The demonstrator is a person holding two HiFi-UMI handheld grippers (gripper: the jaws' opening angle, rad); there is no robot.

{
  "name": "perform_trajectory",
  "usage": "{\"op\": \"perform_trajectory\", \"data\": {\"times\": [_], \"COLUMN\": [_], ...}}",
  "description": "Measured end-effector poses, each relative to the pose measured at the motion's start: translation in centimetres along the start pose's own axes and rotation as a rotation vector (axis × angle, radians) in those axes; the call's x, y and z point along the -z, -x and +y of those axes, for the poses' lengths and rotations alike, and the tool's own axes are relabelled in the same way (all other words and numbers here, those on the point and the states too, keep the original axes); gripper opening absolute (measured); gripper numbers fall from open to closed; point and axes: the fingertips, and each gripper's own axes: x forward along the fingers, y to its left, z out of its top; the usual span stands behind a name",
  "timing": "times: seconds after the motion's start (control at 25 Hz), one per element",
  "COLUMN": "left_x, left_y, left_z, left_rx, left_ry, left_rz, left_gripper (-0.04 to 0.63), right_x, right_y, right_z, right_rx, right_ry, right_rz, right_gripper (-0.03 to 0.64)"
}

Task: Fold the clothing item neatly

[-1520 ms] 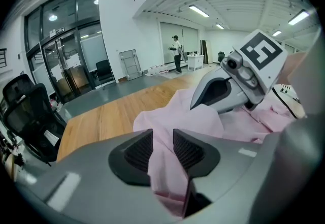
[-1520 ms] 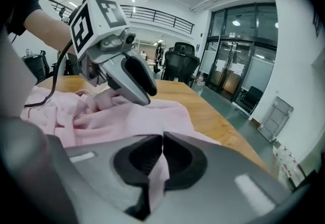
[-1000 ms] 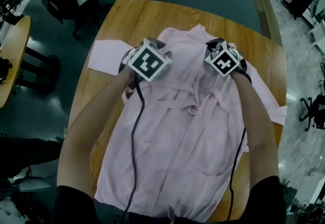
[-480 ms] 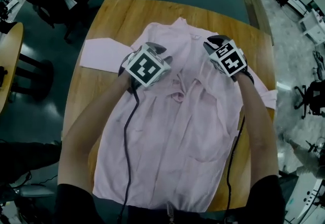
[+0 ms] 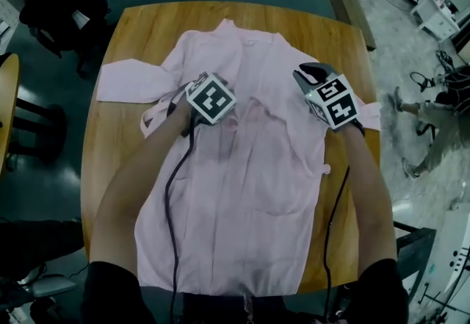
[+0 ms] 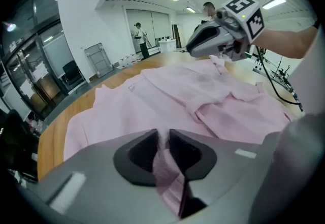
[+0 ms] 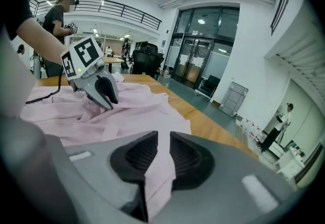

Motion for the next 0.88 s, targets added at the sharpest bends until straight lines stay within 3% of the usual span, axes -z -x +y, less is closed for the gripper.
{"op": "perform_trajectory", "data": {"times": [0.04,0.16,0.32,0.4,0.48,0.64,0.88], "left_x": [0.1,-0.6,-2.7,-3.3,-3.1,-3.4,-9.0], "left_y": [-0.3,0.0,1.2,1.1,0.5,-0.4,0.0], "left_z": [0.1,0.2,-3.0,-4.1,-4.9,-5.9,-7.1], "left_rx": [-0.016,-0.04,0.093,0.122,0.12,0.126,0.044], "left_ry": [0.01,0.029,0.073,0.067,0.054,0.085,0.088], "left_rz": [0.01,-0.002,-0.032,-0.016,0.01,-0.014,-0.181], "left_gripper": [0.034,0.023,0.023,0.023,0.034,0.175,0.176], "right_x": [0.9,3.8,7.9,10.1,12.3,16.2,21.9], "right_y": [0.9,3.9,8.2,10.1,11.9,14.8,18.4], "right_z": [0.0,0.1,-0.7,-1.4,-2.0,-3.7,-7.8], "right_rx": [0.01,0.032,0.079,0.113,0.147,0.216,0.312], "right_ry": [-0.018,-0.075,-0.136,-0.183,-0.228,-0.312,-0.458], "right_rz": [-0.001,0.006,0.024,0.036,0.05,0.06,0.084], "right_gripper": [0.061,0.061,0.061,0.061,0.061,0.061,0.064]}}
